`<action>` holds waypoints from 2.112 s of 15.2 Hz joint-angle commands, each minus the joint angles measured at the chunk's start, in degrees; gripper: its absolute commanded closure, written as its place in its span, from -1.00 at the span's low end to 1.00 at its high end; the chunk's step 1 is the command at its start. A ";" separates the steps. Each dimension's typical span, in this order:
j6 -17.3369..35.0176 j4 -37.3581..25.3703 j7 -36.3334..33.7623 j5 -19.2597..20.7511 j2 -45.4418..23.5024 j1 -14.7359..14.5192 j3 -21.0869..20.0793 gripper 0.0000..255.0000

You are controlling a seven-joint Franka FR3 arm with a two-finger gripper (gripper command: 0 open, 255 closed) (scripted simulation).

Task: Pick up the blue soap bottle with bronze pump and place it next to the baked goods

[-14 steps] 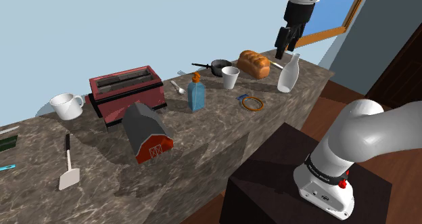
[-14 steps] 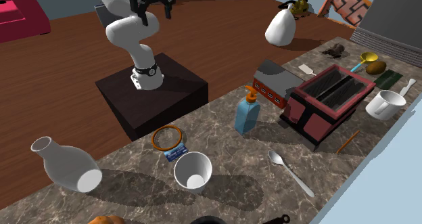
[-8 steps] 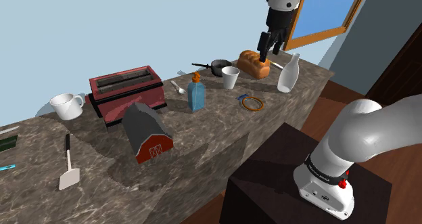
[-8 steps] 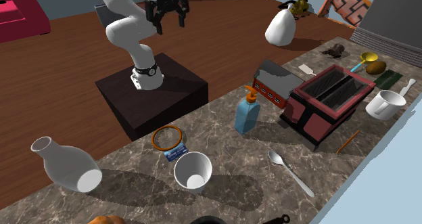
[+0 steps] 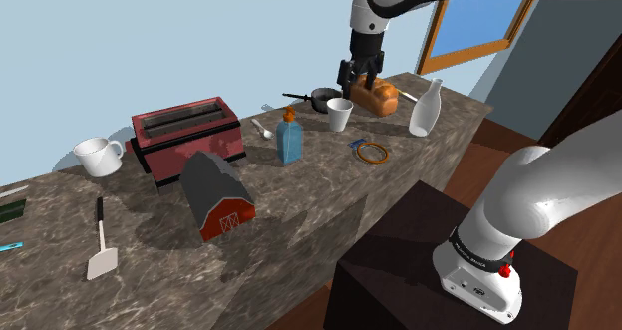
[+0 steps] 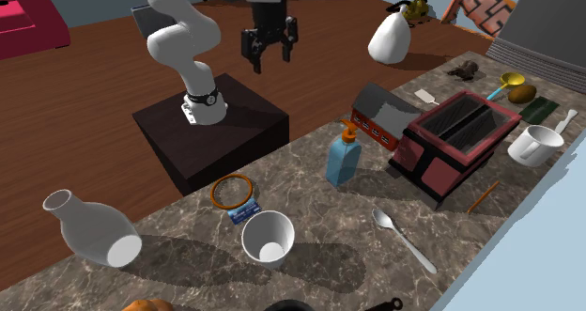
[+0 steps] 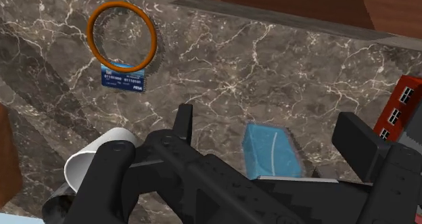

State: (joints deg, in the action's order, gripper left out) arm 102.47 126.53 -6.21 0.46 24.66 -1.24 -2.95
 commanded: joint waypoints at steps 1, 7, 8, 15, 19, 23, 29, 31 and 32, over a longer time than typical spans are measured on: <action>1.86 -2.19 -1.73 -0.26 -4.04 -0.13 -0.81 -1.00; 6.47 -10.30 -6.26 -0.06 -16.83 -0.39 -2.53 -1.00; 7.01 -11.92 -7.00 0.07 -19.01 -0.47 -2.74 -1.00; 8.78 -25.74 -11.84 1.39 -34.72 -1.41 -3.58 -1.00; 9.11 -32.38 -13.59 2.00 -41.72 -2.06 -3.53 -1.00; 11.90 -30.34 -13.68 2.12 -42.47 -2.06 -3.47 -1.00; 13.67 -29.15 -13.74 2.21 -43.05 -2.06 -3.44 -1.00; 13.66 -29.15 -13.74 2.21 -43.05 -2.06 -3.44 -1.00; 13.66 -29.15 -13.74 2.21 -43.05 -2.06 -3.44 -1.00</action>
State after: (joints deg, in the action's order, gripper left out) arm 116.12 97.38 -19.95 2.68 -18.39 -3.30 -6.39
